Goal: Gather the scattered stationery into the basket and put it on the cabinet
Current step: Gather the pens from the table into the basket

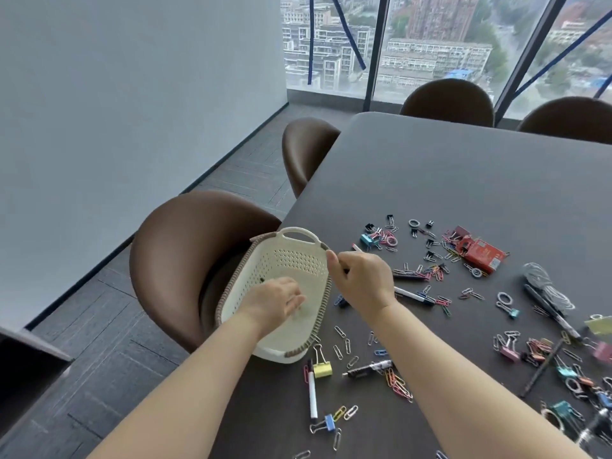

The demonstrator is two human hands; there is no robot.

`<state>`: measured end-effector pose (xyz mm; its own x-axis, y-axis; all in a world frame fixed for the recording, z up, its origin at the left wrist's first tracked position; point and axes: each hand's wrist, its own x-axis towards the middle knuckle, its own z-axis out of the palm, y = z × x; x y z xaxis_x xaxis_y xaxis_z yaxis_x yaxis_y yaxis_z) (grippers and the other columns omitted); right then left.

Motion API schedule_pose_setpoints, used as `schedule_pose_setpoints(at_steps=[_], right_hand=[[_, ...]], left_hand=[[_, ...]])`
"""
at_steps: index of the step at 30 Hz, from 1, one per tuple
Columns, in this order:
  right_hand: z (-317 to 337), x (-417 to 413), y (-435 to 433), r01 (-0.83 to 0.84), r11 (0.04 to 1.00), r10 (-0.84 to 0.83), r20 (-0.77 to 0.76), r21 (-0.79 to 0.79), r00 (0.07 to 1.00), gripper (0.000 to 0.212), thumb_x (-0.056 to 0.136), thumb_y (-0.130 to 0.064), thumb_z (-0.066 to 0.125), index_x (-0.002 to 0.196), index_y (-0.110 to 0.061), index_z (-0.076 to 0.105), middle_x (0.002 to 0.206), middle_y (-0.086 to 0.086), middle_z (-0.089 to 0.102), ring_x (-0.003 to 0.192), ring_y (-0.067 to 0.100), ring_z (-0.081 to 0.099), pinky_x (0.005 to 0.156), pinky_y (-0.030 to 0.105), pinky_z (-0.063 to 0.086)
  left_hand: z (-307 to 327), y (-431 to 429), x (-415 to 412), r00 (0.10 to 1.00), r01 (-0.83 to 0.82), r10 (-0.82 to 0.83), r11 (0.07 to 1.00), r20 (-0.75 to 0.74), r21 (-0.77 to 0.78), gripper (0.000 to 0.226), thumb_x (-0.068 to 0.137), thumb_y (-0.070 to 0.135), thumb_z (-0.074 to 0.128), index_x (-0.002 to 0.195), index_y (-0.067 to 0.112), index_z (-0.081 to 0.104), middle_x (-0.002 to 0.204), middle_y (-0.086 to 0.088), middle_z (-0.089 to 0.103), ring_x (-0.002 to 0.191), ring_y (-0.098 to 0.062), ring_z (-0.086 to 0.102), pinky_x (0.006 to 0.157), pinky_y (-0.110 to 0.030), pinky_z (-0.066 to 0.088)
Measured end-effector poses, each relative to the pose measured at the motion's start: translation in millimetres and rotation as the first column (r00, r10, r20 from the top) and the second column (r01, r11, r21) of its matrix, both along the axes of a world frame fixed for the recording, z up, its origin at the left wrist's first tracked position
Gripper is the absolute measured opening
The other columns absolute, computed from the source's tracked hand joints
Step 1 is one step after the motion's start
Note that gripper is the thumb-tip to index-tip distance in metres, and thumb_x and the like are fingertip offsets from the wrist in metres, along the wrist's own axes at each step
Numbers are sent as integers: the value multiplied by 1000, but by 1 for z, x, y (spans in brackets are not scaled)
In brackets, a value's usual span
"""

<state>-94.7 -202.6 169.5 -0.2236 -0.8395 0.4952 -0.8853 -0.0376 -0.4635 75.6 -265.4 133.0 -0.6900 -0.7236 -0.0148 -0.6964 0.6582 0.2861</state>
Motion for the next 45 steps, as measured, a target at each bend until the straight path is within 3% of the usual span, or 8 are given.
schedule_pose_setpoints(at_steps=[6,9,14,21,27,32,37,45], right_hand=[[-14,29,-24,-83,994,82,26,67,996,43,86,-47,22,51,-22,28,46,-3,39,48,25,39,54,28,24],[-20,44,-39,-177,947,203,-73,269,976,38,89,-47,27,65,-21,42,78,5,63,77,25,56,75,33,35],[-36,43,-38,-210,782,362,-153,587,920,28,90,-42,48,107,-23,60,131,-2,47,128,22,33,114,46,15],[-32,7,5,-182,903,231,-82,390,970,21,93,-26,49,98,-11,64,105,5,63,97,28,55,83,36,45],[-24,-34,53,-27,930,42,-33,367,999,32,96,-35,40,79,-10,49,86,11,64,77,33,54,58,33,32],[-40,-68,102,87,876,-64,-66,473,996,33,96,-36,38,78,-11,50,82,11,63,76,33,55,57,31,32],[-79,-92,163,127,752,-103,-75,647,992,30,96,-37,37,78,-16,48,93,9,67,88,32,59,60,29,32],[-106,-116,229,190,703,-197,-69,685,978,27,95,-34,40,95,-13,58,101,6,66,96,29,59,71,33,43]], left_hand=[[-8,-13,40,992,0,-22,984,-121,-177,5,81,19,68,83,16,69,82,3,66,76,-17,63,61,-25,48],[-7,-10,54,987,-79,42,969,-157,-235,20,59,14,83,65,19,65,61,7,60,54,-15,60,46,-21,45],[-10,-5,69,980,-139,97,959,-175,-247,18,61,13,82,66,17,66,65,3,60,57,-17,59,43,-27,47],[3,18,31,968,-105,31,952,-250,-288,7,69,14,74,71,15,67,68,1,62,60,-18,60,50,-27,48],[5,56,-16,973,-101,30,947,-227,-306,3,73,17,69,74,15,67,70,0,62,60,-19,59,46,-27,45],[-13,97,-51,976,117,-163,952,-143,-284,16,79,25,52,77,19,66,74,2,61,65,-17,61,50,-24,47],[-63,134,-89,949,108,-135,988,284,108,49,94,35,43,138,15,35,136,-3,38,123,-23,37,98,-36,39],[-88,158,-127,932,-1,-2,1000,363,7,19,95,15,39,114,15,43,121,-6,48,113,-25,46,88,-35,41]])
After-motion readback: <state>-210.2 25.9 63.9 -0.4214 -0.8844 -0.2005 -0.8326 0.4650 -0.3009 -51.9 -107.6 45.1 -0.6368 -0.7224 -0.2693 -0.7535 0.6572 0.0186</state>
